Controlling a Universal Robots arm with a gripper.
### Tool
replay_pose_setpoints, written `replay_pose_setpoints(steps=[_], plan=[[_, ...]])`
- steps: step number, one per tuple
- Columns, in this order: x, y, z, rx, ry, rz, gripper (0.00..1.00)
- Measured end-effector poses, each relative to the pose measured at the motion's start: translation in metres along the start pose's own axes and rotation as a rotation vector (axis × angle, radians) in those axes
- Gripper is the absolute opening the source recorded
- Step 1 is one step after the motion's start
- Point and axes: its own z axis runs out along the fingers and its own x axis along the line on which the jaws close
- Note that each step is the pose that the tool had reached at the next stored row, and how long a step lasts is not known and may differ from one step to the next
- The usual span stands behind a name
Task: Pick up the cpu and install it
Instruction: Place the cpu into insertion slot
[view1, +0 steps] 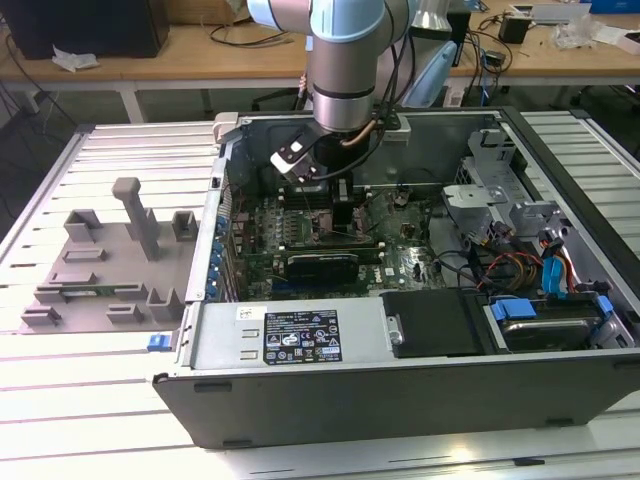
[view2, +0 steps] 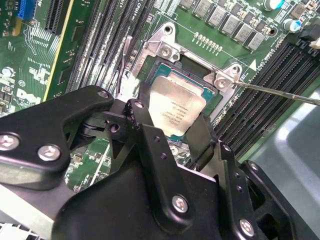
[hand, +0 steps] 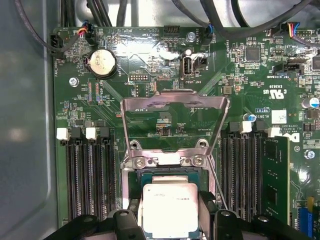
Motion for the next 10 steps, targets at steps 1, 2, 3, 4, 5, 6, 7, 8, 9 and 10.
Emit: replay_pose_setpoints(steps=[1, 2, 3, 4, 5, 6, 7, 8, 9, 10], plan=[[0.0, 0.0, 0.0001, 0.0001, 0.0, 0.0, 0.54], [0.0, 0.0, 0.0001, 0.0001, -0.0001, 0.0, 0.54], [0.0, 0.0, 0.0002, 0.0001, 0.0, 0.0, 0.54], [0.0, 0.0004, 0.0003, 0.0, 0.0, 0.0, 0.54], [0.0, 0.0006, 0.0004, 0.0, 0.0, -0.001, 0.54], [0.0, 0.0007, 0.0004, 0.0001, 0.0, -0.001, 0.54], [0.0001, 0.0008, 0.0004, 0.0001, 0.0001, -0.001, 0.54], [0.0001, 0.0009, 0.0004, 0.0, 0.0001, -0.002, 0.54], [0.0001, 0.0009, 0.0004, -0.0001, 0.0001, -0.002, 0.54], [0.0001, 0.0009, 0.0005, -0.0001, 0.0001, -0.002, 0.54]])
